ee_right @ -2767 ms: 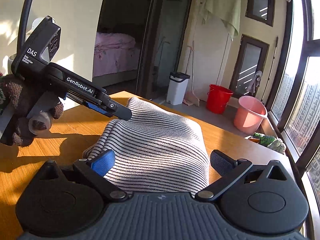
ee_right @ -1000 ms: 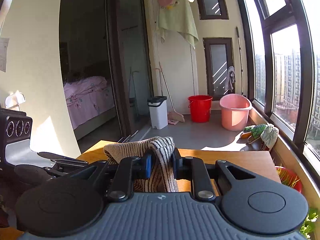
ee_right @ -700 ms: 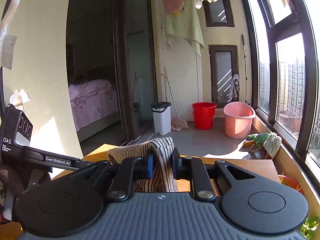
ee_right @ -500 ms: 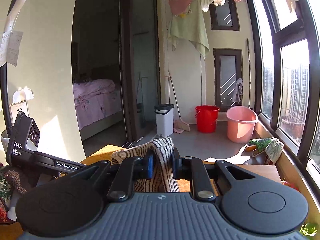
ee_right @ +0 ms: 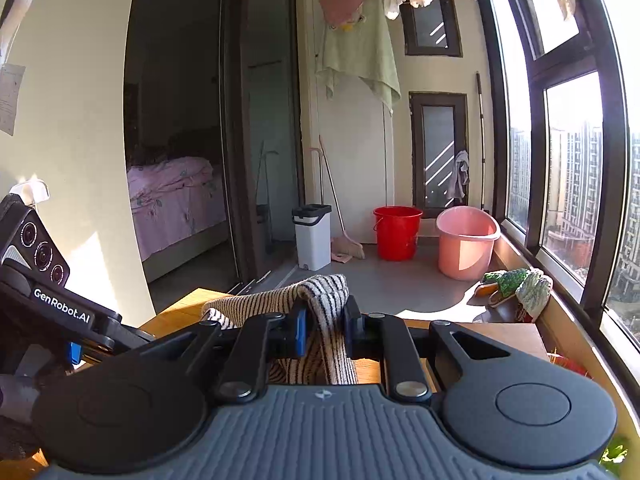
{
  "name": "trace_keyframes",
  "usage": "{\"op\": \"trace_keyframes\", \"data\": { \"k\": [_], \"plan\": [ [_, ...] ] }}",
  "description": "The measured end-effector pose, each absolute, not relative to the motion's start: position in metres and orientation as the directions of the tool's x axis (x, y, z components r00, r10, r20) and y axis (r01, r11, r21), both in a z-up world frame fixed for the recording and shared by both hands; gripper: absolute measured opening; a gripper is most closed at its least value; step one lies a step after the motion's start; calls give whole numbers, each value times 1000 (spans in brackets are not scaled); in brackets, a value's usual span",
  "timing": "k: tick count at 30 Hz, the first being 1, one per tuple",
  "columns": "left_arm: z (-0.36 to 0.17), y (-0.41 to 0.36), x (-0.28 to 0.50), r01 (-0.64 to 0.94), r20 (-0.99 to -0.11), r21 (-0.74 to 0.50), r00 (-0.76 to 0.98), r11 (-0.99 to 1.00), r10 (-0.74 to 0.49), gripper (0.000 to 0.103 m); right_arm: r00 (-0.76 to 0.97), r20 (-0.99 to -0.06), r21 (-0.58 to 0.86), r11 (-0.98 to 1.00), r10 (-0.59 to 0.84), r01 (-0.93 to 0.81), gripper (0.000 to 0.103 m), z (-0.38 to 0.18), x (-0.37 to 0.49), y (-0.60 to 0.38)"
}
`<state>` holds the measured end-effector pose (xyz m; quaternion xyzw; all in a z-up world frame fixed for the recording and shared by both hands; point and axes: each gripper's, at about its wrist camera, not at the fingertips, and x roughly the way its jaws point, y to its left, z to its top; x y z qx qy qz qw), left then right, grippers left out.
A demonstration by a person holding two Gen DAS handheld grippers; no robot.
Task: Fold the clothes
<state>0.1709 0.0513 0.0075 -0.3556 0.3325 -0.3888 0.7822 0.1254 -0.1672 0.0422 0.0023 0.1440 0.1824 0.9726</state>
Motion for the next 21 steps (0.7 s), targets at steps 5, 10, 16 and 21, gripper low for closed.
{"op": "trace_keyframes", "data": {
  "k": [5, 10, 16, 21],
  "plan": [
    [-11, 77, 162, 310, -259, -830, 521, 463, -813, 10, 882, -283, 12, 921, 378, -390, 21, 37, 118, -163],
    [-50, 113, 156, 161, -336, -845, 583, 511, -740, 9, 869, -290, -39, 902, 401, -430, 24, 30, 110, -148],
    [-54, 136, 149, 153, -347, -818, 638, 554, -688, 12, 839, -255, 28, 871, 480, -490, 16, 42, 99, -134],
    [-57, 133, 150, 149, -358, -814, 633, 561, -687, 16, 770, -289, -92, 785, 568, -613, 16, 38, 71, -93]
  ]
}}
